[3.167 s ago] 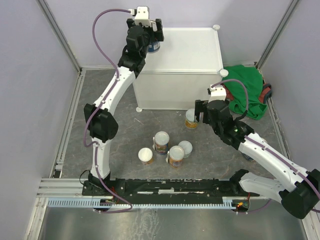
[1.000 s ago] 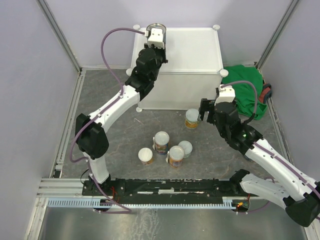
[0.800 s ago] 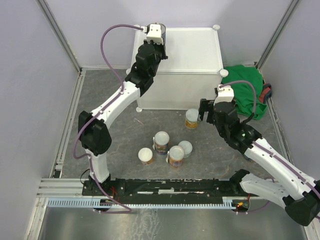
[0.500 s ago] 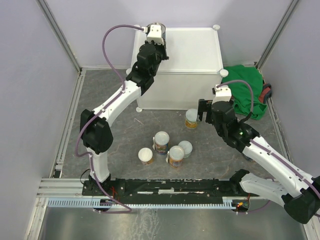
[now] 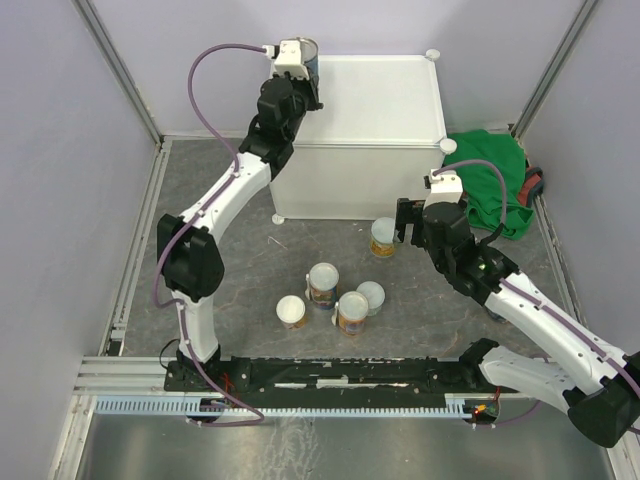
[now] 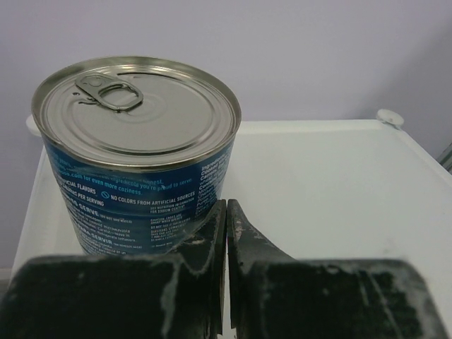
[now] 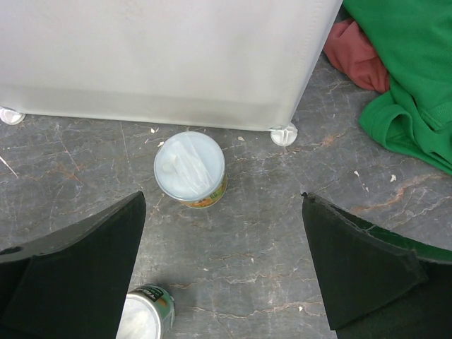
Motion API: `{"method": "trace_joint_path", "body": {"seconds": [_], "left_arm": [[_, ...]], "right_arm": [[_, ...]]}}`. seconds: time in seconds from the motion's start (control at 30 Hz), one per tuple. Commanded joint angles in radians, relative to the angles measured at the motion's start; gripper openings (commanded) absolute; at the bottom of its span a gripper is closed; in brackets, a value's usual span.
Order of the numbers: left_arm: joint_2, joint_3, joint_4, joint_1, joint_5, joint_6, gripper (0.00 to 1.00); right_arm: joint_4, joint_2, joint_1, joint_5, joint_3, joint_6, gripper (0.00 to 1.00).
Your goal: Place and organize the canned foods onto the counter
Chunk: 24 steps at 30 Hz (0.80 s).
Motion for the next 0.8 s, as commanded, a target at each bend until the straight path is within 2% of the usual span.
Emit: {"method": "trace_joint_path", "body": {"seconds": [0.0, 0.33, 0.57, 0.77], "left_arm": [[0.019, 0.076, 0.019, 0.023, 0.003, -0.029, 0.07], [0.028, 0.107, -0.010, 0.035, 0.006, -0.042, 0.08], [-0.143, -0.083, 0.033, 0.028, 0.064, -0.102, 0.13], [-0.301, -0.220, 0.010, -0.023, 0.061, -0.091, 0.29]], "right_arm": [[0.041, -0.006, 0.002, 0.011, 0.037, -0.009, 0.99], [0.026, -0.012, 0.003, 0.010, 0.042, -0.008, 0.99], [-0.008, -0.045, 0.002, -0.007, 0.044, -0.003, 0.99], [-0.071, -0.091, 0.003, 0.005, 0.050, 0.013, 1.00]]}}
